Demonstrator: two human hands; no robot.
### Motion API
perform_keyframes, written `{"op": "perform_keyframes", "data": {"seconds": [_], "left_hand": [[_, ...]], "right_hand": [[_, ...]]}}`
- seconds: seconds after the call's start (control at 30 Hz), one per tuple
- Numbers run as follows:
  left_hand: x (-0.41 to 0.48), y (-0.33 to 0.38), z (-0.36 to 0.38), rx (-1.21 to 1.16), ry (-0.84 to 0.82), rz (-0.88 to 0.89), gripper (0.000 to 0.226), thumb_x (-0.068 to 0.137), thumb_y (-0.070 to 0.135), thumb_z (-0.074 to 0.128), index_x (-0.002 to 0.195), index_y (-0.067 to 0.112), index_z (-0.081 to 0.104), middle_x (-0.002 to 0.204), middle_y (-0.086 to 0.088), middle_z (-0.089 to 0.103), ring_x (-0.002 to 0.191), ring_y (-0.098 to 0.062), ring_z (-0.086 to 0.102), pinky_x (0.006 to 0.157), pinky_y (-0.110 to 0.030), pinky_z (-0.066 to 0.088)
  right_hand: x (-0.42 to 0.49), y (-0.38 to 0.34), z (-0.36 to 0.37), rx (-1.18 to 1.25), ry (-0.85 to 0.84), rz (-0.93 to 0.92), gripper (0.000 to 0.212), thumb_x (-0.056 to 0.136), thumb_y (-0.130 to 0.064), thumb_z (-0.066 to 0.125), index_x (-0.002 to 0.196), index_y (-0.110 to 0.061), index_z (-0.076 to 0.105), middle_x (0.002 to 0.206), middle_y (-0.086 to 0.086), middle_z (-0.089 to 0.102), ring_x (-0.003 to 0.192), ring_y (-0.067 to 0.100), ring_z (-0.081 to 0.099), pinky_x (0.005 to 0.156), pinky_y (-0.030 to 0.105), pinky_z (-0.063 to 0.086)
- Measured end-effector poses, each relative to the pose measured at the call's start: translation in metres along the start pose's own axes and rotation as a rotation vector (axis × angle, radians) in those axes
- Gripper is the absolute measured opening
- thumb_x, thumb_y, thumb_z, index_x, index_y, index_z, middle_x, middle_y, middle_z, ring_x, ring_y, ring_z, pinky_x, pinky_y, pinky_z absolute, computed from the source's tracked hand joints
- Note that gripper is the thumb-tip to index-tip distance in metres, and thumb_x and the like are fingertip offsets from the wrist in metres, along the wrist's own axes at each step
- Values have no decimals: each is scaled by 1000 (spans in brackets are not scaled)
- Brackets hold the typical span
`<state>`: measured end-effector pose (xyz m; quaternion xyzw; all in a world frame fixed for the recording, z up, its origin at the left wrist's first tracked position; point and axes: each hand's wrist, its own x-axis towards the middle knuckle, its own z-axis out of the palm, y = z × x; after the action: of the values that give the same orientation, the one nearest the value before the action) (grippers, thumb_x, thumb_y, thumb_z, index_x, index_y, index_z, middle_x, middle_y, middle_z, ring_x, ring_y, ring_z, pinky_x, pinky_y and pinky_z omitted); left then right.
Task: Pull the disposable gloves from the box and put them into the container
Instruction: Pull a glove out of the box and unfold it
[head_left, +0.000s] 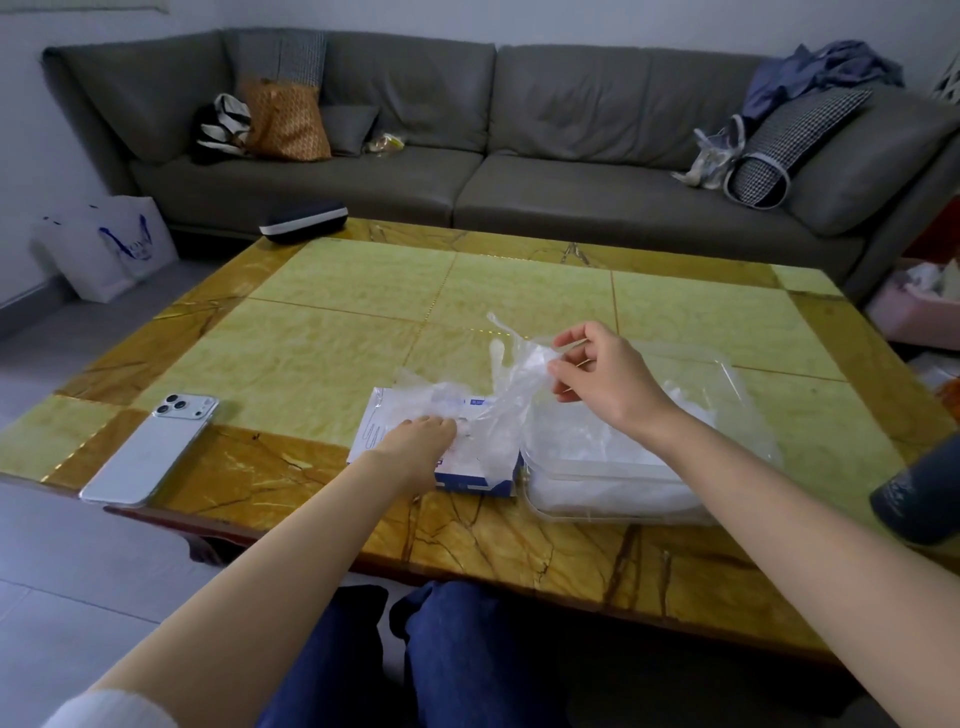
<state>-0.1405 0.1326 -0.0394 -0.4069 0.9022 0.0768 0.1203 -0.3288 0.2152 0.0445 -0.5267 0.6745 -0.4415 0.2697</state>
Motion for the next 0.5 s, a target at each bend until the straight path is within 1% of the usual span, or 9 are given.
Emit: {"op": "perform_keyframes", "data": {"seconds": [0.07, 0.13, 0.17, 0.23, 0.3, 0.33, 0.4, 0.43, 0.5], "left_hand": [[-1, -7, -6, -108, -47, 3, 45, 89, 15, 57, 131, 11, 43, 132, -5, 47, 120, -21, 45, 94, -27, 37], [-4, -10, -15, -178, -101, 5, 44, 94, 22, 53, 137, 15, 43, 139, -3, 43, 126, -19, 43, 102, -29, 36], [-5, -10, -21, -183, -82, 6, 42, 96, 25, 51, 136, 16, 45, 140, -2, 43, 127, -19, 43, 104, -31, 36], [-11, -5, -39, -218, 75, 7, 35, 100, 24, 43, 133, 16, 50, 137, -2, 49, 123, -19, 48, 101, -31, 38], [-21, 7, -61, -418, 241, 27, 34, 101, 23, 38, 132, 15, 50, 134, -1, 53, 117, -18, 51, 94, -29, 40], [-27, 14, -70, -567, 262, 57, 38, 100, 29, 41, 135, 16, 47, 133, 1, 51, 115, -16, 50, 91, -27, 40], [-40, 30, -85, -798, 232, 135, 58, 90, 47, 50, 141, 22, 38, 132, 6, 46, 115, -11, 47, 89, -24, 39], [-44, 37, -88, -789, 225, 163, 67, 84, 51, 55, 142, 25, 34, 131, 9, 44, 116, -9, 45, 91, -24, 39], [-43, 48, -86, -553, 301, 182, 71, 81, 46, 66, 140, 26, 33, 130, 10, 44, 116, -9, 44, 98, -29, 40]], "right_hand": [[0, -1, -4, -14, 16, -7, 15, 92, -4, 56, 104, -9, 49, 84, 10, 62, 66, 12, 61, 63, 19, 55], [0, -3, -6, -8, 34, -7, 16, 92, -5, 56, 105, -11, 48, 84, 10, 63, 68, 14, 62, 65, 21, 55], [0, -3, -7, -3, 41, -3, 16, 92, -5, 56, 105, -11, 48, 83, 10, 63, 68, 15, 62, 67, 22, 55], [-1, -2, -7, 3, 52, 10, 17, 92, -6, 55, 106, -12, 47, 82, 9, 63, 70, 17, 63, 70, 26, 56], [-1, -1, -8, 2, 71, 24, 17, 92, -6, 55, 106, -12, 47, 81, 10, 64, 69, 18, 63, 72, 29, 56], [-1, -1, -7, 3, 82, 32, 17, 92, -5, 55, 106, -11, 47, 82, 10, 64, 68, 17, 63, 72, 29, 56], [-1, 0, -8, 15, 111, 50, 16, 93, -5, 54, 106, -10, 46, 82, 9, 61, 64, 13, 62, 71, 29, 56], [-1, 0, -8, 21, 122, 59, 16, 93, -5, 54, 106, -10, 46, 82, 7, 60, 63, 12, 62, 71, 29, 56], [-1, 0, -9, 20, 116, 82, 16, 94, -7, 55, 106, -10, 45, 82, 6, 60, 63, 11, 63, 73, 29, 56]]}}
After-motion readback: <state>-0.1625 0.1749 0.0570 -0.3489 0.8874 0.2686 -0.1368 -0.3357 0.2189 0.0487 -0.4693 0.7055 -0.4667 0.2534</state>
